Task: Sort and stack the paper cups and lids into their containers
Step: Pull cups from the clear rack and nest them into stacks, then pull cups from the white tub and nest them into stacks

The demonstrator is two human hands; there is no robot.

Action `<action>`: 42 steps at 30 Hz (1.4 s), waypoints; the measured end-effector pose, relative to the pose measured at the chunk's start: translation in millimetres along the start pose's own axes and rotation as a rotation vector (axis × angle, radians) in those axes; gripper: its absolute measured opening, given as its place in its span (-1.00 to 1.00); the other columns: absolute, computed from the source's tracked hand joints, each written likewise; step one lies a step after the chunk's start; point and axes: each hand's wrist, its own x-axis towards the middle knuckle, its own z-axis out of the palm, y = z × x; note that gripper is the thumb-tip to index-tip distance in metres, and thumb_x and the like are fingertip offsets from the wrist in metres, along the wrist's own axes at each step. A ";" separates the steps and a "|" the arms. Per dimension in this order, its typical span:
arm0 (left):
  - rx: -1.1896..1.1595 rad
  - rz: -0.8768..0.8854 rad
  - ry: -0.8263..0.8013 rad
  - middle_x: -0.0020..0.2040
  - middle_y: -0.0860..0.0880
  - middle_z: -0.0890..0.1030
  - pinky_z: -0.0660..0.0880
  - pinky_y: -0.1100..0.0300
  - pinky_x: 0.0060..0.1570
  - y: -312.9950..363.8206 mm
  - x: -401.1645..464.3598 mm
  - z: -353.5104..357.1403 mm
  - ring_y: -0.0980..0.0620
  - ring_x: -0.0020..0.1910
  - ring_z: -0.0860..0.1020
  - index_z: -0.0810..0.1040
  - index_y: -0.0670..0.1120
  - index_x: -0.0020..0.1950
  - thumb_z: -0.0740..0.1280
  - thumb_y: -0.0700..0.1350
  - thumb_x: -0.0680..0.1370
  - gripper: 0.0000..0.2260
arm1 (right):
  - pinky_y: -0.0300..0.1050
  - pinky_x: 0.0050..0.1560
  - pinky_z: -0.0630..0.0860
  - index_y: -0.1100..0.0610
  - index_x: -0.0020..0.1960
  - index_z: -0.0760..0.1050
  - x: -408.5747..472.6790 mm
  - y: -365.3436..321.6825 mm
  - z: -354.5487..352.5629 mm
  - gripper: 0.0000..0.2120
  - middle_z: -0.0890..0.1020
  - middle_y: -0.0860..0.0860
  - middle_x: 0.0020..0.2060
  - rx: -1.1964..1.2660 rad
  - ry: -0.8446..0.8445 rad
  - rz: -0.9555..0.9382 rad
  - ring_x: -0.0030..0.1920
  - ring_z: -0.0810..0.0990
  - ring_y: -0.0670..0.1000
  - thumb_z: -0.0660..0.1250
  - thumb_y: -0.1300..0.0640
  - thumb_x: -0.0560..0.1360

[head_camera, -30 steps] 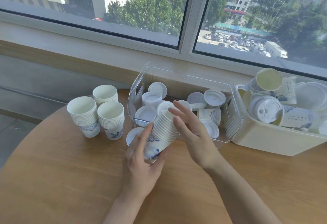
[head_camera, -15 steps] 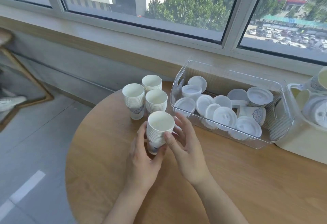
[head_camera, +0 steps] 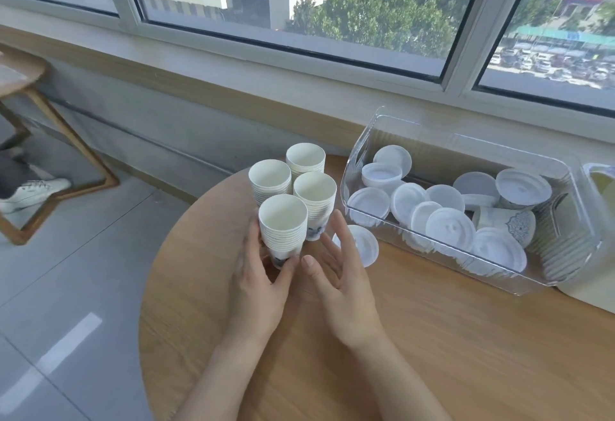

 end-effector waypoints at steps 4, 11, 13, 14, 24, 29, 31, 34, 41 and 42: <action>0.032 0.022 0.032 0.54 0.13 0.40 0.47 0.06 0.38 7.9 -0.9 -2.1 0.12 0.46 0.46 0.11 0.18 0.66 0.55 0.07 0.47 -0.12 | 0.03 0.53 0.38 -0.17 0.65 0.09 -1.9 -4.9 -5.7 -0.26 0.36 -0.34 0.52 -0.045 -0.008 -0.009 0.53 0.33 -0.23 0.41 0.09 0.63; 0.269 0.364 0.226 0.55 -0.09 0.38 0.19 0.08 0.53 55.0 -1.0 -14.9 -0.10 0.52 0.32 0.26 -0.07 0.61 0.50 -0.02 0.55 -0.31 | 0.04 0.42 0.47 -0.22 0.56 0.26 -16.2 -16.4 -45.6 -0.39 0.41 -0.26 0.46 -0.257 0.120 -0.121 0.46 0.45 -0.12 0.43 0.10 0.62; 0.292 0.454 0.200 0.51 -0.12 0.44 0.21 0.10 0.48 71.5 -4.1 -9.4 -0.16 0.46 0.40 0.32 -0.09 0.57 0.45 0.00 0.54 -0.35 | 0.04 0.42 0.47 -0.14 0.56 0.31 -21.1 -17.1 -66.7 -0.42 0.40 -0.25 0.47 -0.338 0.170 -0.152 0.47 0.44 -0.10 0.43 0.11 0.62; 0.292 0.489 0.170 0.49 -0.12 0.45 0.27 0.04 0.45 79.9 -6.9 -3.5 -0.18 0.44 0.43 0.34 -0.09 0.56 0.45 0.01 0.54 -0.37 | 0.02 0.44 0.45 -0.11 0.55 0.33 -23.7 -17.8 -78.4 -0.44 0.39 -0.27 0.47 -0.380 0.194 -0.156 0.49 0.42 -0.10 0.43 0.10 0.62; 0.326 0.652 -0.359 0.48 0.09 0.43 0.37 0.01 0.41 134.7 -13.7 122.3 -0.01 0.42 0.41 0.32 0.07 0.57 0.31 0.08 0.61 -0.47 | 0.06 0.38 0.47 -0.04 0.49 0.42 -41.1 10.4 -193.8 -0.48 0.47 -0.09 0.47 -0.728 0.526 -0.128 0.47 0.44 -0.05 0.44 0.14 0.57; 0.291 0.656 -0.481 0.43 0.06 0.49 0.41 -0.01 0.37 153.9 7.3 188.8 0.00 0.38 0.43 0.40 0.06 0.52 0.36 -0.01 0.62 -0.54 | 0.03 0.19 0.48 -0.06 0.50 0.40 -49.9 32.5 -217.2 -0.41 0.47 -0.10 0.48 -0.842 0.588 -0.147 0.42 0.50 -0.02 0.46 0.22 0.53; 0.298 0.662 -0.530 0.45 0.08 0.48 0.39 0.01 0.39 161.8 17.3 213.3 0.00 0.40 0.42 0.42 0.06 0.52 0.36 -0.02 0.64 -0.56 | -0.05 0.19 0.43 -0.08 0.51 0.38 -52.4 36.4 -220.3 -0.40 0.46 -0.12 0.47 -0.846 0.571 -0.187 0.43 0.48 -0.07 0.43 0.21 0.53; 0.335 0.682 -0.594 0.53 0.06 0.43 0.33 -0.02 0.47 170.2 33.2 247.2 -0.02 0.48 0.38 0.44 0.05 0.53 0.34 -0.03 0.66 -0.58 | -0.13 0.27 0.39 -0.09 0.54 0.34 -51.8 38.8 -224.6 -0.40 0.44 -0.16 0.48 -0.798 0.562 -0.207 0.45 0.43 -0.14 0.37 0.17 0.54; 0.647 0.787 -0.653 0.65 0.07 0.24 0.26 -0.09 0.46 177.2 59.8 292.5 -0.09 0.56 0.19 0.50 0.15 0.46 0.14 0.06 0.73 -0.68 | -0.18 0.26 0.38 -0.11 0.56 0.30 -50.1 42.2 -227.0 -0.36 0.39 -0.20 0.51 -0.773 0.571 -0.245 0.45 0.43 -0.20 0.37 0.16 0.53; 0.688 0.801 -0.635 0.65 0.09 0.24 0.23 -0.08 0.45 179.4 62.3 294.3 -0.09 0.55 0.18 0.51 0.16 0.45 0.11 0.09 0.74 -0.67 | -0.18 0.25 0.38 -0.12 0.56 0.30 -49.8 42.5 -226.6 -0.37 0.39 -0.20 0.51 -0.773 0.573 -0.247 0.45 0.43 -0.20 0.35 0.14 0.54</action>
